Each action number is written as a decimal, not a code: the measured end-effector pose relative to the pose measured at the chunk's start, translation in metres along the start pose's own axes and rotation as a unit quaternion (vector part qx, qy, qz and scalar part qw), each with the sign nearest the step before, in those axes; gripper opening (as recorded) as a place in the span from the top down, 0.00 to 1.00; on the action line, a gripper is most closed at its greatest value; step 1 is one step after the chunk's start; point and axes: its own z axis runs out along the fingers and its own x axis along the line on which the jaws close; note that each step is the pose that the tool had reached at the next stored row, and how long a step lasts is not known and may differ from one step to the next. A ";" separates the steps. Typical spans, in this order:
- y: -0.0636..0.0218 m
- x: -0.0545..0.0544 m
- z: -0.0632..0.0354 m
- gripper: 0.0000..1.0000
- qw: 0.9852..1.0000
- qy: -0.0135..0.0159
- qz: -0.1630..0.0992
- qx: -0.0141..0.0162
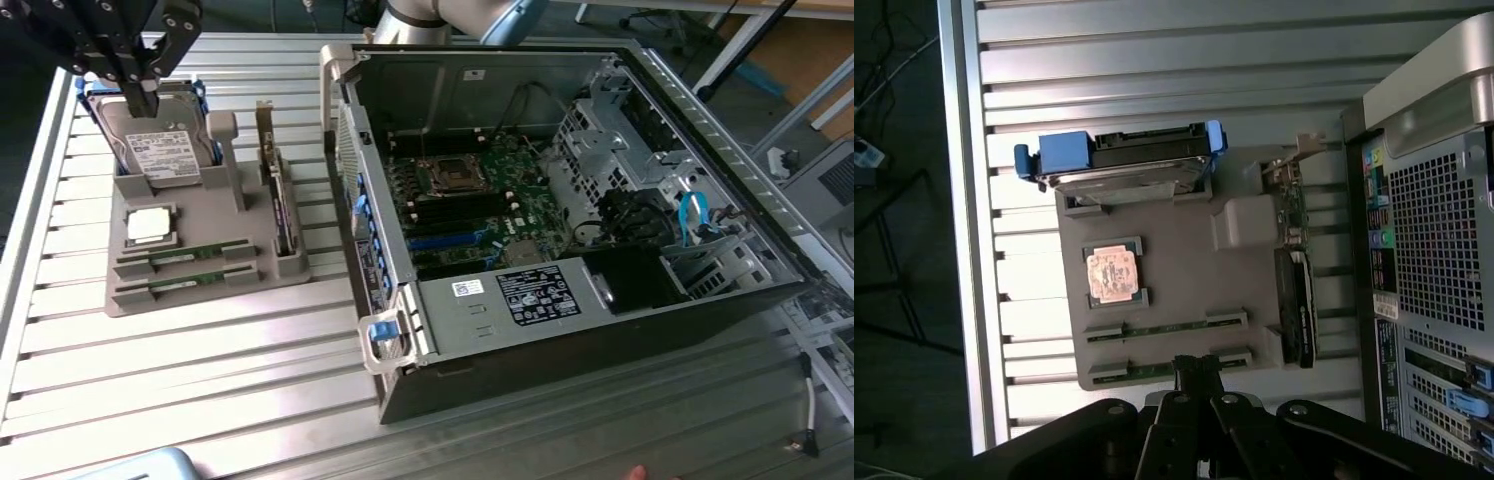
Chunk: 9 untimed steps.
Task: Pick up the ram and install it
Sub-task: 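Reach for the ram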
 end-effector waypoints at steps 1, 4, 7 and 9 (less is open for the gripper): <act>-0.0012 0.000 0.0000 0.90 1.000 0.000 0.000 0.000; -0.0041 0.000 -0.0002 0.90 1.000 0.000 0.000 0.000; -0.0072 -0.001 -0.0003 0.90 1.000 0.000 0.000 0.000; -0.0093 -0.001 -0.0004 0.90 1.000 0.000 0.000 0.000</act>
